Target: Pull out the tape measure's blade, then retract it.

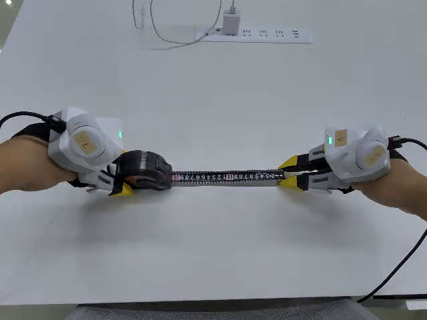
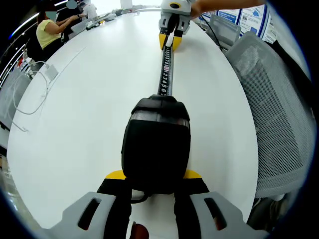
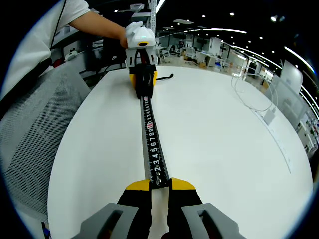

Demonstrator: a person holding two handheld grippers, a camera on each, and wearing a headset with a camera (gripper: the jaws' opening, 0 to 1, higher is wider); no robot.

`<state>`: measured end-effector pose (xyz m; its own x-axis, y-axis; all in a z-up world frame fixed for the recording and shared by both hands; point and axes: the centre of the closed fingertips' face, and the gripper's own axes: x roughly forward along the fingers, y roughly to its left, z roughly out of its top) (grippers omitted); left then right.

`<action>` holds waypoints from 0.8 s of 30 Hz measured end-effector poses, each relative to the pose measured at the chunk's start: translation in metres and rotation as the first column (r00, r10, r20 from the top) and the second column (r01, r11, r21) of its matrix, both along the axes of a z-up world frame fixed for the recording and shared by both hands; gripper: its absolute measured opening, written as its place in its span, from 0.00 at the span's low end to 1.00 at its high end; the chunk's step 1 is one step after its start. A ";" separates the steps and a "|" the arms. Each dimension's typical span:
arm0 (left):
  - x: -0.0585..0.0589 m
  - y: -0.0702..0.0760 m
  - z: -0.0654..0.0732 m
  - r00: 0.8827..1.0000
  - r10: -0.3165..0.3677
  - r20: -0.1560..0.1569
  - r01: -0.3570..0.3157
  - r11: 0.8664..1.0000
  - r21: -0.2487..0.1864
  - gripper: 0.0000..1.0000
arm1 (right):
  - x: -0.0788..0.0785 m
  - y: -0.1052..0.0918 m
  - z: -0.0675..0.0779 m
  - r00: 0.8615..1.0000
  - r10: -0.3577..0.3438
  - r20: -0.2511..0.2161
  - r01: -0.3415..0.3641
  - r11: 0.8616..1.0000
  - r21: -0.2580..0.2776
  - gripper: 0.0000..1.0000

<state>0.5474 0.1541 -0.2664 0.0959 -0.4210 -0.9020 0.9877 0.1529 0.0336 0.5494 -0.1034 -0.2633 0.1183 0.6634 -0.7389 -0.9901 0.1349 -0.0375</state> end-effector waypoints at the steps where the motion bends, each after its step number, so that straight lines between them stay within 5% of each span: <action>1: 0.000 0.000 0.000 1.000 0.000 0.000 0.000 1.000 0.000 0.28 | 0.000 -0.001 0.000 1.000 0.000 0.000 0.000 1.000 -0.002 0.07; 24: 0.000 -0.001 0.000 1.000 0.003 -0.001 -0.003 1.000 0.001 0.28 | 0.000 -0.023 0.000 1.000 -0.007 -0.006 0.007 0.999 -0.043 0.07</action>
